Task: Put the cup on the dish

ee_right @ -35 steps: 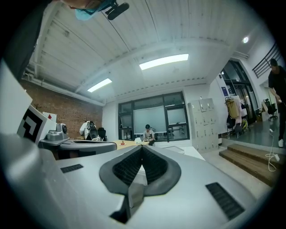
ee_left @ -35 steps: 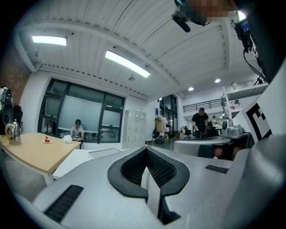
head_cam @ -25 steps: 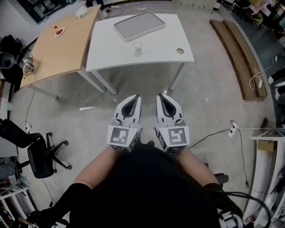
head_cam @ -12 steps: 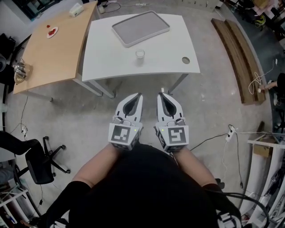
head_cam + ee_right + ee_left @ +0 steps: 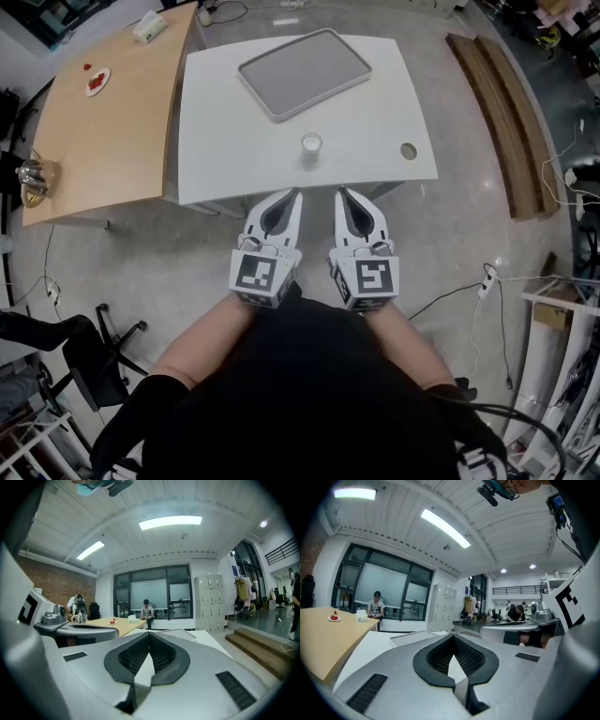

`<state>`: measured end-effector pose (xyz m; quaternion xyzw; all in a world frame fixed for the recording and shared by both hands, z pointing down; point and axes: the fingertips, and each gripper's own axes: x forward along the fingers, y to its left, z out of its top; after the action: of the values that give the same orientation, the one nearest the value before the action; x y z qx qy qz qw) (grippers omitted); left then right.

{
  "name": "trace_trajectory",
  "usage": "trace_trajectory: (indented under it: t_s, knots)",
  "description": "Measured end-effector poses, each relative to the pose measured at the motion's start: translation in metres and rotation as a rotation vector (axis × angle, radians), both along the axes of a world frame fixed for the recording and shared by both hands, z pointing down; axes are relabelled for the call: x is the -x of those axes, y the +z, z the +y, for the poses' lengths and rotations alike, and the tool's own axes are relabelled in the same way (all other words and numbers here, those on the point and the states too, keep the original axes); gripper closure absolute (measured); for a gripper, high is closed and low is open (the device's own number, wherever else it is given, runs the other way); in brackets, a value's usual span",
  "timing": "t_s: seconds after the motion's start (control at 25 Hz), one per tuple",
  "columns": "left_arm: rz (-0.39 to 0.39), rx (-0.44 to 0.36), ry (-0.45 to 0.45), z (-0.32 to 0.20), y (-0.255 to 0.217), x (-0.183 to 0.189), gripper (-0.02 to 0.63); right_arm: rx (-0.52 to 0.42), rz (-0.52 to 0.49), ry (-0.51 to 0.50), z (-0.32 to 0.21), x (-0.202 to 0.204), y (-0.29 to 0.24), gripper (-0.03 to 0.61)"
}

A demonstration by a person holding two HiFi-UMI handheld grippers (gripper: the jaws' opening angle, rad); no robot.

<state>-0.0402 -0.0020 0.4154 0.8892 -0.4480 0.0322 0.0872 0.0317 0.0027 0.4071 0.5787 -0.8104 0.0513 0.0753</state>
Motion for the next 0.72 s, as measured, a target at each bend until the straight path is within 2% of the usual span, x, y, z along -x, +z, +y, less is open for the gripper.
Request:
trace_trajectory:
  t_s: [0.16,0.36,0.56,0.72]
  knots:
    - [0.000,-0.011,0.030,-0.030,-0.004,0.010,0.607,0.009,0.010,0.024,-0.028,0.007,0.006,0.566]
    - [-0.007,0.017,0.032,-0.052,0.009,0.011,0.607,0.025,0.014,0.034,-0.053,0.005,0.015,0.566]
    - [-0.012,0.032,0.006,-0.082,0.015,0.004,0.607,0.034,0.011,0.008,-0.084,0.001,0.021,0.566]
    - [-0.042,0.049,-0.052,-0.106,0.021,-0.002,0.607,0.070,0.013,-0.020,-0.111,-0.007,0.022,0.566]
